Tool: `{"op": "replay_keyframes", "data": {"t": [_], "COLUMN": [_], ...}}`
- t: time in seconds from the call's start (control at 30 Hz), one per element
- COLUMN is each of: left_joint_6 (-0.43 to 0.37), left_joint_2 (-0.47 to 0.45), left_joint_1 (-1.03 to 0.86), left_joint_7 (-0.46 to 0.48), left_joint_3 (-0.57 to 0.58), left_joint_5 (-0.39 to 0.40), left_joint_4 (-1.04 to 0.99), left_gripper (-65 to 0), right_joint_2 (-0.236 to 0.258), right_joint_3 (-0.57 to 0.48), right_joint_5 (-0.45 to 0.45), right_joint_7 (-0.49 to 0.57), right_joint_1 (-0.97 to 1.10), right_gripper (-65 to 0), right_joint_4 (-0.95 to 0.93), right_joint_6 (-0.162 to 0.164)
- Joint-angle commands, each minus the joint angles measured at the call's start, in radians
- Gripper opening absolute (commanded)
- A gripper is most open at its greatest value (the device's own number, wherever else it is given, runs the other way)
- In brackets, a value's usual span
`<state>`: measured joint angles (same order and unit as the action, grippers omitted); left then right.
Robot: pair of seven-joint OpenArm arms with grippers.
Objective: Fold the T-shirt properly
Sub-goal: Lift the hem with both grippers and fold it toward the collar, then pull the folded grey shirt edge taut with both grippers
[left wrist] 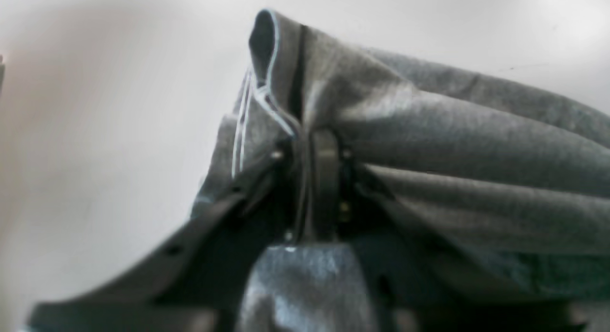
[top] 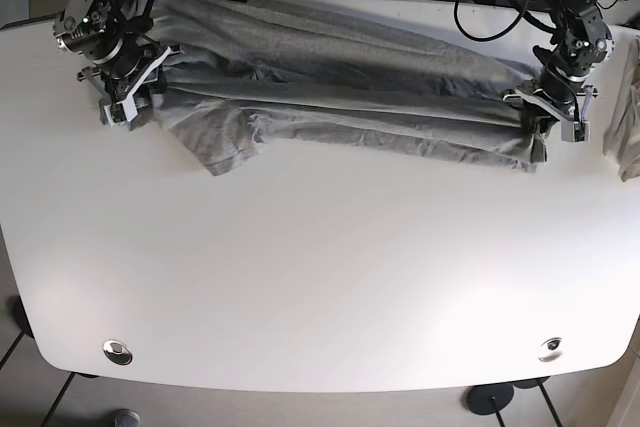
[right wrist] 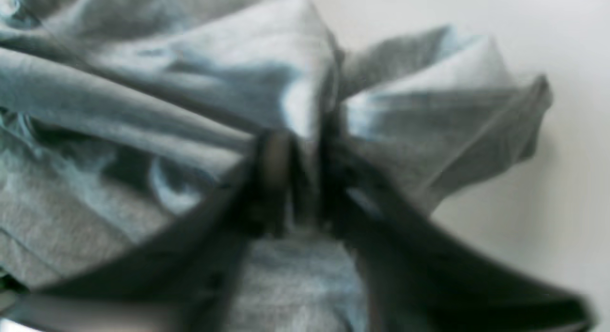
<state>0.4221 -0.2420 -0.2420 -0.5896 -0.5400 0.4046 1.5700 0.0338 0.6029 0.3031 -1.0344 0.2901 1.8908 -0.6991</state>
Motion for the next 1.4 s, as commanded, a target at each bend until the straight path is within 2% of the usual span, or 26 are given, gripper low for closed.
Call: {"op": "replay_keyframes", "data": {"t": [0.03,0.1,0.17,0.2,0.27,0.4,0.6,0.67,0.7,0.77,0.83,0.93,0.97,1.07,1.17,1.27,1.4], "left_joint_6": [-0.006,-0.006,-0.006,-0.004,-0.004,-0.006,-0.006,-0.006,-0.006,-0.006,-0.006,-0.006,-0.006,-0.004,-0.004,-0.004,-0.004], "left_joint_2": [-0.02,-0.02,-0.02,-0.018,-0.016,-0.013,-0.013,-0.013,-0.013,-0.015,-0.02,-0.05,-0.055,-0.064,-0.066,-0.084,-0.086], "left_joint_1": [0.007,0.008,0.008,0.008,0.01,0.059,0.138,0.16,0.169,0.189,0.194,0.194,0.194,0.186,0.175,0.165,0.165], "left_joint_7": [-0.013,-0.045,-0.071,-0.083,-0.085,-0.085,-0.083,-0.083,-0.083,-0.083,-0.08,-0.065,-0.06,-0.065,-0.065,-0.062,-0.062], "left_joint_3": [-0.018,-0.048,-0.078,-0.081,-0.076,-0.016,0.084,0.113,0.122,0.125,0.122,0.107,0.102,0.099,0.099,0.099,0.097], "left_joint_5": [0.007,0.007,0.007,0.01,0.009,0.006,0.01,0.009,0.007,0.007,0.007,0.007,0.009,0.009,0.009,0.009,0.009], "left_joint_4": [0.023,0.045,0.109,0.168,0.246,0.244,0.082,0.031,0.007,-0.061,-0.141,-0.234,-0.253,-0.251,-0.253,-0.259,-0.26], "left_gripper": [-37.8,-30.4,-31.2,-31.1,-31.1,-31.1,-31.2,-32.4,-35.0,-40.3,-42.5,-42.5,-42.5,-42.5,-42.5,-42.5,-42.5], "right_joint_2": [0.012,0.013,0.036,0.065,0.087,0.084,0.058,0.054,0.045,0.038,0.039,0.039,0.039,0.038,0.036,0.036,0.038], "right_joint_3": [0.044,0.076,0.101,0.096,0.065,0.001,-0.048,-0.048,-0.05,-0.045,-0.047,-0.041,-0.041,-0.039,-0.039,0.015,0.197], "right_joint_5": [0.074,0.135,0.19,0.201,0.198,0.198,0.198,0.198,0.198,0.198,0.199,0.198,0.198,0.207,0.207,0.221,0.417], "right_joint_7": [0.015,0.015,0.015,0.015,0.015,0.013,0.013,0.013,0.013,0.013,0.013,0.013,0.013,0.013,0.012,-0.1,-0.287], "right_joint_1": [0.011,0.014,0.008,-0.004,-0.041,-0.059,-0.076,-0.076,-0.076,-0.078,-0.079,-0.055,-0.033,0.039,0.082,0.096,0.11], "right_gripper": [-32.0,-20.1,-11.4,-11.3,-11.3,-11.3,-11.7,-19.0,-26.3,-45.7,-63.1,-61.0,-62.5,-63.1,-63.1,-63.1,-62.9], "right_joint_4": [0.062,0.08,0.08,0.079,0.074,0.022,-0.113,-0.122,-0.122,-0.116,-0.106,-0.046,-0.004,0.1,0.115,0.118,0.114], "right_joint_6": [0.001,0.001,0.001,0.001,0.001,0.001,0.001,0.001,0.001,0.001,0.001,0.001,0.001,0.001,0.001,0.001,0.001]}}
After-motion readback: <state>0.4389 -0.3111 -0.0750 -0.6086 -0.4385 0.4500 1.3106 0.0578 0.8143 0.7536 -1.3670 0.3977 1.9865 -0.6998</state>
